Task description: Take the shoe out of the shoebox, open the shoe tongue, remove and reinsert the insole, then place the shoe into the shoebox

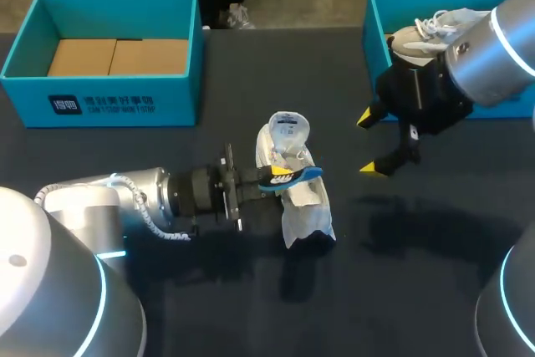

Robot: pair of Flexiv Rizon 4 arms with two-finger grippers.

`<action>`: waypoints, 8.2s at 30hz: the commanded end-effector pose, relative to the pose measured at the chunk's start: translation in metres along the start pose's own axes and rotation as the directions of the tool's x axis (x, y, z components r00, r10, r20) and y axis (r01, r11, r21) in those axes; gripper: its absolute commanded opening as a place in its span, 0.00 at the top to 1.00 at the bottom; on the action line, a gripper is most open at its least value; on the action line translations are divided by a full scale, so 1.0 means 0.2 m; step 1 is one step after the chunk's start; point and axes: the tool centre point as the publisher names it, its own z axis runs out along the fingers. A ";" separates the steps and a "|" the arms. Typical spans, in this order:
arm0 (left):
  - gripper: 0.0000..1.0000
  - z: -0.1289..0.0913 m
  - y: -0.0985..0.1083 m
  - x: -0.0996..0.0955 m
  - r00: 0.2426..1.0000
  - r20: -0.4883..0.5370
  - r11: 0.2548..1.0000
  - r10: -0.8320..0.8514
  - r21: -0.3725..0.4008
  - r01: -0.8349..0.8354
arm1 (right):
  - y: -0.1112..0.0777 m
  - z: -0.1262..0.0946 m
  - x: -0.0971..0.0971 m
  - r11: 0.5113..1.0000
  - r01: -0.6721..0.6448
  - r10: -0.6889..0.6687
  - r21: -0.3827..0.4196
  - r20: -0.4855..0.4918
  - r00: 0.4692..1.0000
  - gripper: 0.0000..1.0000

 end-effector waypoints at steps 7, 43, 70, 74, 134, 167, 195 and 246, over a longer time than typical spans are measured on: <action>1.00 0.02 0.05 0.04 0.999 0.011 1.000 0.030 0.001 -0.030 | -0.04 0.04 0.00 0.998 0.047 -0.046 0.044 -0.027 0.999 0.00; 1.00 0.04 0.16 0.03 0.991 -0.014 0.990 0.133 -0.037 -0.133 | -0.08 0.09 0.00 0.998 0.042 -0.039 0.045 -0.055 0.998 0.00; 1.00 0.03 0.05 0.06 0.996 -0.005 0.996 0.085 -0.016 -0.085 | -0.08 0.09 0.00 0.998 0.042 -0.039 0.045 -0.055 0.998 0.00; 1.00 0.03 0.05 0.08 0.997 -0.005 0.997 0.076 -0.022 -0.076 | -0.08 0.09 0.00 0.998 0.042 -0.039 0.045 -0.055 0.998 0.00; 1.00 0.04 0.16 0.11 0.986 -0.159 0.995 0.058 -0.072 -0.070 | -0.08 0.09 0.00 0.998 0.042 -0.039 0.045 -0.055 0.998 0.00; 1.00 0.03 0.33 0.12 0.971 -0.211 0.985 0.110 -0.104 -0.135 | -0.08 0.09 0.00 0.998 0.042 -0.039 0.045 -0.055 0.998 0.00; 1.00 0.04 0.43 0.10 0.973 -0.184 0.975 0.142 -0.144 -0.170 | -0.08 0.09 0.00 0.998 0.042 -0.039 0.045 -0.055 0.998 0.00; 0.64 0.05 0.40 0.08 0.991 -0.068 0.989 0.117 -0.086 -0.123 | -0.08 0.09 0.00 0.998 0.042 -0.039 0.045 -0.055 0.998 0.00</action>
